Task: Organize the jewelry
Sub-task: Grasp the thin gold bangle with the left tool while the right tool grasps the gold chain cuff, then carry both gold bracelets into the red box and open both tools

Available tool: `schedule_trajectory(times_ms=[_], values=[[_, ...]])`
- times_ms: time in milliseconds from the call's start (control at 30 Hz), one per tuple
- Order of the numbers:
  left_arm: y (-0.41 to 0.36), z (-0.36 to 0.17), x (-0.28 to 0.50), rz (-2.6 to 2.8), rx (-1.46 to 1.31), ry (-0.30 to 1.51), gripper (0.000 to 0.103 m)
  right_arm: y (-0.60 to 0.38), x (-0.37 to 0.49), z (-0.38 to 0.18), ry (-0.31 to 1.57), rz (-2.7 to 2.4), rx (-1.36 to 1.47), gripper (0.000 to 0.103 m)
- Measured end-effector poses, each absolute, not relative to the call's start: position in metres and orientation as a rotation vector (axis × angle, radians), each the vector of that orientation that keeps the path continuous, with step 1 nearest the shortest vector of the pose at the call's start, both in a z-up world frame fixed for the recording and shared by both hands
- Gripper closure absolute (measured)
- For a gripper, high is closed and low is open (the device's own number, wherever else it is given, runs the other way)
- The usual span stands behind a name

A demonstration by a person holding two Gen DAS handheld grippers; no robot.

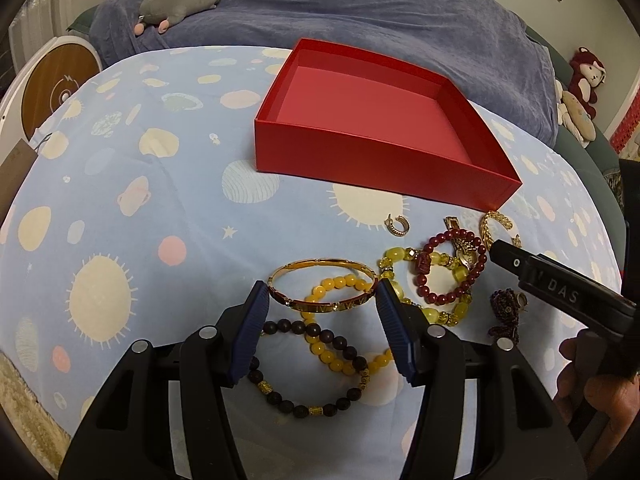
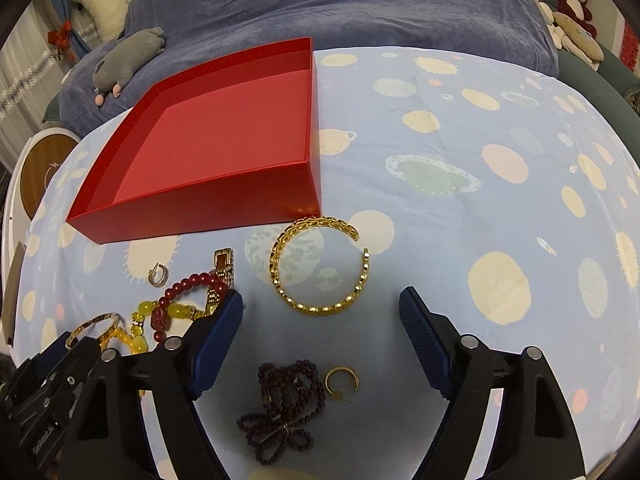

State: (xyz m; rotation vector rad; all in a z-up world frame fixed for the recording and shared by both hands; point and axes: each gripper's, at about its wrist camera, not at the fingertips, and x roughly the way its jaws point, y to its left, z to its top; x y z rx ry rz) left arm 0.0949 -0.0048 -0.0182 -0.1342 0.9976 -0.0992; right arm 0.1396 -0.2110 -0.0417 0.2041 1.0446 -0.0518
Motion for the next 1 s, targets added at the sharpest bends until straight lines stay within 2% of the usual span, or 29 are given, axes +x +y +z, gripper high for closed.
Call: schedule_trajectory(times_ms=[167,233,533,567,600,667,767,833,867,1000], values=[[0.001,-0.026,0.098,-0.083,-0.143,1.024,0.051,-0.206,0.15,-0.046,1.04,-0.053,0.195,0.04],[0.003,-0.029,0.098,-0.079,-0.143,1.034,0.053,-0.205,0.154,-0.047,1.035,-0.062,0.178,0.049],[0.001,-0.031,0.103,-0.071,-0.128,1.046,0.052,-0.206,0.149,-0.045,1.028,-0.057,0.177,0.05],[0.002,-0.032,0.104,-0.076,-0.131,1.047,0.047,-0.207,0.146,-0.044,1.027,-0.058,0.185,0.05],[0.0,-0.032,0.106,-0.084,-0.131,1.052,0.037,-0.209,0.144,-0.043,1.027,-0.058,0.192,0.05],[-0.002,-0.033,0.109,-0.068,-0.119,1.057,0.028,-0.211,0.139,-0.043,1.027,-0.059,0.206,0.05],[-0.005,-0.036,0.112,-0.057,-0.087,1.04,0.03,-0.213,0.132,-0.04,1.025,-0.06,0.221,0.05],[-0.006,-0.036,0.112,-0.041,-0.061,1.023,0.038,-0.213,0.129,-0.038,1.022,-0.058,0.225,0.05],[-0.005,-0.035,0.113,-0.039,-0.06,1.018,0.046,-0.213,0.127,-0.037,1.022,-0.056,0.226,0.05],[-0.001,-0.034,0.113,-0.043,-0.075,1.017,0.047,-0.211,0.123,-0.035,1.018,-0.048,0.231,0.05]])
